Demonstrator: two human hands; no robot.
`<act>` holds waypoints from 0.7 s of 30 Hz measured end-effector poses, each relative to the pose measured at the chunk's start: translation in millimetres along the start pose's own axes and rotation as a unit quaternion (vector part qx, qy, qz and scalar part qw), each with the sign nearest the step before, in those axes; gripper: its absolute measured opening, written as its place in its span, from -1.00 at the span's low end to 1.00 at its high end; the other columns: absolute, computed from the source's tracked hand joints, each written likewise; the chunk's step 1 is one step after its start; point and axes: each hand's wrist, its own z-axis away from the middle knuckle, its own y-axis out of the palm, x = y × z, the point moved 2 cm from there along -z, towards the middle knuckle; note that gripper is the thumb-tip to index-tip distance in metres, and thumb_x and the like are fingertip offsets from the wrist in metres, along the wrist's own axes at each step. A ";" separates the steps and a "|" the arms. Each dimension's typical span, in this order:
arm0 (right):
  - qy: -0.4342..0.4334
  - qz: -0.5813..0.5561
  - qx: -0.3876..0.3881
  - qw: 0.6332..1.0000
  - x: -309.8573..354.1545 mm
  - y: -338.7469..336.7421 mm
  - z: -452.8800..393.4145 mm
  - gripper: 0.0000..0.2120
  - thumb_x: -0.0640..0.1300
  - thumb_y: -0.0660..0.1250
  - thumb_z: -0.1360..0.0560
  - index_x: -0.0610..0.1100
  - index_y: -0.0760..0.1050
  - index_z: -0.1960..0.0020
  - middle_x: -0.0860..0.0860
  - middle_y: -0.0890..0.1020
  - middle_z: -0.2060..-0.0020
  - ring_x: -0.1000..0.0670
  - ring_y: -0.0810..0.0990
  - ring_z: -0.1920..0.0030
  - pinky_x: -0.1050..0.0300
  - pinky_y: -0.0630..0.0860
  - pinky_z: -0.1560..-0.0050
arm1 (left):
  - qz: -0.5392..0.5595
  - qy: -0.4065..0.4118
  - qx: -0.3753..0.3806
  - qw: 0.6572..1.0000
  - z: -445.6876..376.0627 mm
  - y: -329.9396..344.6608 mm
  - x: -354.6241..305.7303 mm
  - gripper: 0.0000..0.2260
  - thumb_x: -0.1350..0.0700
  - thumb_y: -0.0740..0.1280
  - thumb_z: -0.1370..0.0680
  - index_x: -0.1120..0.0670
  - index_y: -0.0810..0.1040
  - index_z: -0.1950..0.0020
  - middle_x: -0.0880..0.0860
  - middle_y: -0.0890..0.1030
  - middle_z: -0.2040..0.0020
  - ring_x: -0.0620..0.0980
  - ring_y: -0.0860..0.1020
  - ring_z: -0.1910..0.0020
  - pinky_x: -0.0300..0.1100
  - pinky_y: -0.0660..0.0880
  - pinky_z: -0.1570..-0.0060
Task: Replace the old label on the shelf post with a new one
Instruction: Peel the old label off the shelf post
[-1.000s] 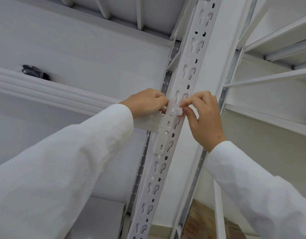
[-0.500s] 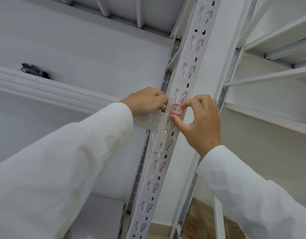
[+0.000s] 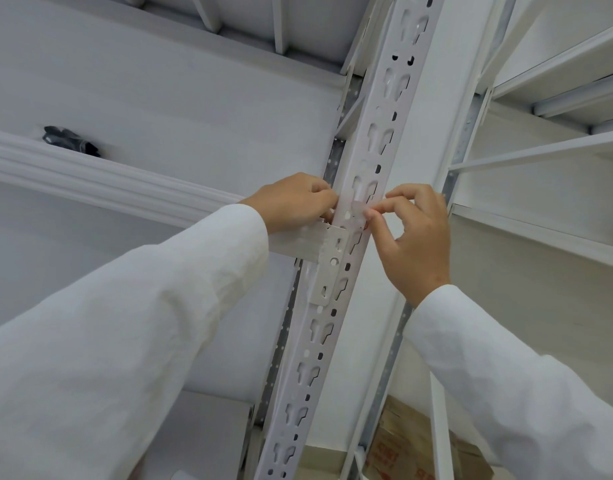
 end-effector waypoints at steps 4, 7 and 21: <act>0.038 -0.044 -0.008 0.998 0.6 3.3 3.5 -0.93 -0.18 0.35 -0.45 -0.15 0.58 0.19 0.09 0.47 0.14 0.02 0.43 0.05 0.51 0.22 -0.03 | -0.002 0.001 0.000 1.000 1.3 -0.3 -0.1 -0.60 -0.08 0.07 -0.34 -0.04 0.62 0.02 -0.13 0.68 0.07 -0.03 0.59 -0.07 0.02 0.41 -0.27; 0.079 -0.088 -0.005 0.993 1.6 6.1 5.6 -0.91 -0.17 0.31 -0.47 -0.12 0.54 0.21 0.19 0.46 0.21 0.01 0.47 0.07 0.51 0.25 0.02 | -0.002 -0.001 0.002 1.000 2.2 -0.5 -0.1 -0.60 -0.09 0.07 -0.33 -0.06 0.62 0.03 -0.14 0.69 0.08 -0.04 0.59 -0.08 0.01 0.40 -0.28; -0.029 0.017 0.018 0.999 -3.1 1.2 9.1 -0.88 -0.06 0.39 -0.41 -0.11 0.57 0.17 -0.04 0.57 0.19 -0.07 0.46 0.12 0.23 0.31 0.08 | -0.011 0.001 -0.008 1.000 2.7 -1.1 -2.6 -0.55 -0.09 0.07 -0.30 0.00 0.61 0.00 -0.11 0.68 0.06 0.00 0.59 -0.07 0.01 0.41 -0.26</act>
